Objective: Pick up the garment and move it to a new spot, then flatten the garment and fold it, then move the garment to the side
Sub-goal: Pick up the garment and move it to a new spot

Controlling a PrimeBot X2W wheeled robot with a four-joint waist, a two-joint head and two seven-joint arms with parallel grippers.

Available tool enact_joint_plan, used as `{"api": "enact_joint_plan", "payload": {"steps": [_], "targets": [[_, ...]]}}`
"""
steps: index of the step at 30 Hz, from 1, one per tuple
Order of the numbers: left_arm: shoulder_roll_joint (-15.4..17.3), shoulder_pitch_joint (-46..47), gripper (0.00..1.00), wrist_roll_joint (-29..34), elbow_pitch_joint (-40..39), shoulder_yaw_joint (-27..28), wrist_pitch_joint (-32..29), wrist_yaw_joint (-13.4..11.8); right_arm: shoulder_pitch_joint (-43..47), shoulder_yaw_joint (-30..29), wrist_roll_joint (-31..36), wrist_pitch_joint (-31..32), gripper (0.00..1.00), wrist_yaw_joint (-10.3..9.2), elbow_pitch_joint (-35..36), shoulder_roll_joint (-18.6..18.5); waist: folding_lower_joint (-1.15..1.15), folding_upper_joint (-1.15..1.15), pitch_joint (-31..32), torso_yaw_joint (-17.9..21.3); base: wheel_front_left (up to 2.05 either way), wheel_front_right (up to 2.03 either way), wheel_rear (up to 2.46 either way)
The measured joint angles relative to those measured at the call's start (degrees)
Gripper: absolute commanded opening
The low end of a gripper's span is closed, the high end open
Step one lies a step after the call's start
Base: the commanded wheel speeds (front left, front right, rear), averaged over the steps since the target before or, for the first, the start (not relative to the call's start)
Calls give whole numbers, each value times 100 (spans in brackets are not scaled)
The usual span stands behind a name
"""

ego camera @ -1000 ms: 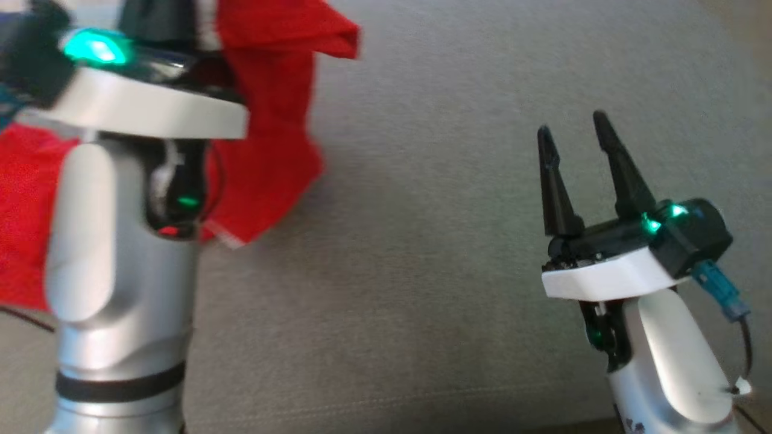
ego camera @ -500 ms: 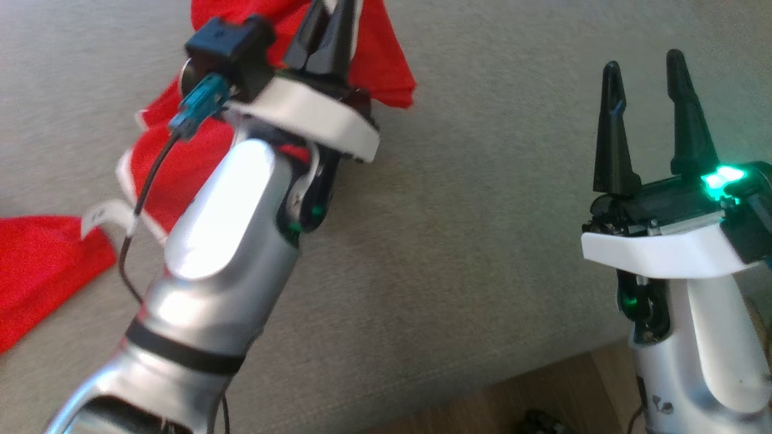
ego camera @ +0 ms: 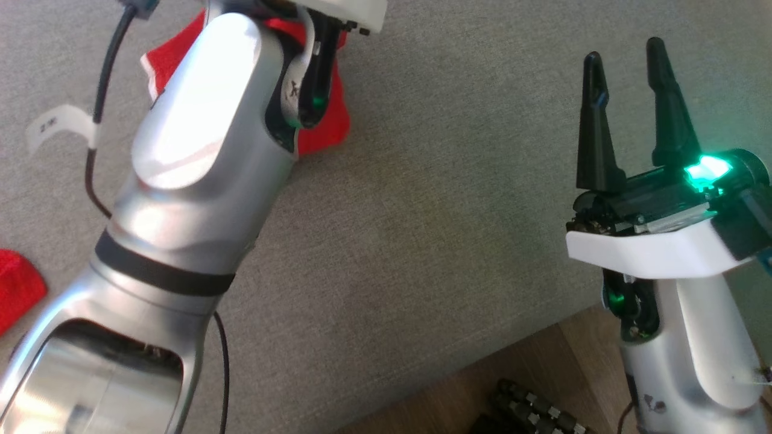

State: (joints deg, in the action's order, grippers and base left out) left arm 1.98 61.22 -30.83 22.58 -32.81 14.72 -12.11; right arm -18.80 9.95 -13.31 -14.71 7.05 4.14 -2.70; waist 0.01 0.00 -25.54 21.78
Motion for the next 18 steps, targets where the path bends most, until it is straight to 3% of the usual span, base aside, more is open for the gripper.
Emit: {"api": "enact_joint_plan", "payload": {"steps": [1, 7, 18], "targets": [[1, 14, 100, -4, 154, -56, 1, 2, 0, 19, 0, 0, 100, 0, -4, 0, 0, 0, -1, -14, 0, 0, 0], [-9, 9, 100, -171, 769, -416, -1, 162, -10, 44, 0, 0, 100, 0, -4, 0, -1, 0, 10, -139, 0, 0, 0], [-11, -186, 100, 203, 720, 124, -1, 483, -49, -143, 296, 0, 100, 0, -219, -2, -1, 1, 253, -825, 0, 0, 0]]}}
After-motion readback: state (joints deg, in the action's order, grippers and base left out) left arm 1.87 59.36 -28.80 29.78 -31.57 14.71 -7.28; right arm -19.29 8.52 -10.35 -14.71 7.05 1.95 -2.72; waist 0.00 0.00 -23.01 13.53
